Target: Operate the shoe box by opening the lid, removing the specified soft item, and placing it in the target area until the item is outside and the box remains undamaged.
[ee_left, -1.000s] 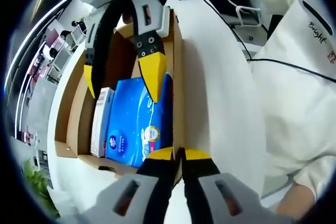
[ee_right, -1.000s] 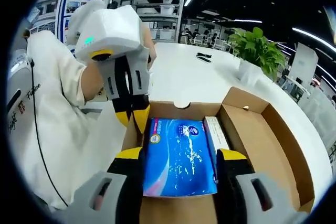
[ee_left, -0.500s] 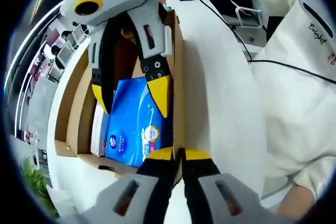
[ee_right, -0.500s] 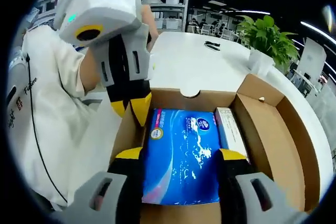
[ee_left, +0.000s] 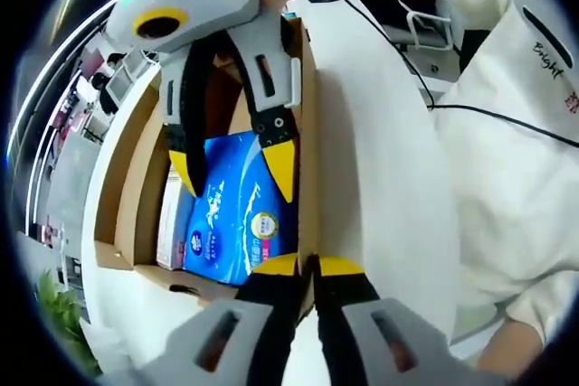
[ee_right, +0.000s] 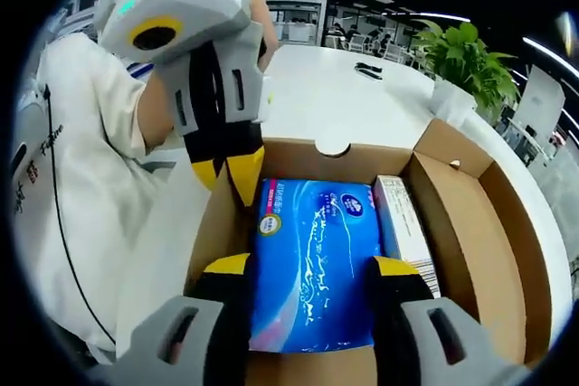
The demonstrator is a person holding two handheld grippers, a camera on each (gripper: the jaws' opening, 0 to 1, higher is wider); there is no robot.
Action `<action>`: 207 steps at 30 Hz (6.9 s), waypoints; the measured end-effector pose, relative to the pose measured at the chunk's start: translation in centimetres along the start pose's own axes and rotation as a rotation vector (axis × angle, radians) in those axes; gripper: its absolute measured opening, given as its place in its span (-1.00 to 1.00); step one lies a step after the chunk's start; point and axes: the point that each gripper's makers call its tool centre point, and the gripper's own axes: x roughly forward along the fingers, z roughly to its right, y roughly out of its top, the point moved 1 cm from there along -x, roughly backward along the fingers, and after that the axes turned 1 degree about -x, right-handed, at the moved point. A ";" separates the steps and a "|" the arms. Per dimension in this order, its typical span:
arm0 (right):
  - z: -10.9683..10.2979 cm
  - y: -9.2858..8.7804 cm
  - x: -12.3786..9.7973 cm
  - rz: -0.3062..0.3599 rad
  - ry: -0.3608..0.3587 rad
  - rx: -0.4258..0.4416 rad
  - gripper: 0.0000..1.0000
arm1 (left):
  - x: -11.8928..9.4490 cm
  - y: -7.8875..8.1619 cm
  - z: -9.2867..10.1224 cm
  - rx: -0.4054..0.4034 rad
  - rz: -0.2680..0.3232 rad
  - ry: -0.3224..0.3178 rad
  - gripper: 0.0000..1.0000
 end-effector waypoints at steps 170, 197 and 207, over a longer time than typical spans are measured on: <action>1.5 -5.8 -12.0 -0.727 -0.005 -0.111 0.40 | 0.6 0.0 0.0 -0.029 -0.005 -0.031 -0.90; 0.5 -7.4 -16.9 -0.725 -0.082 -0.135 0.39 | 0.5 -0.1 0.2 -0.011 0.000 -0.016 -0.89; 1.2 -9.2 -18.5 -0.716 -0.131 -0.121 0.40 | 0.6 -0.1 0.1 -0.017 -0.012 -0.017 -0.89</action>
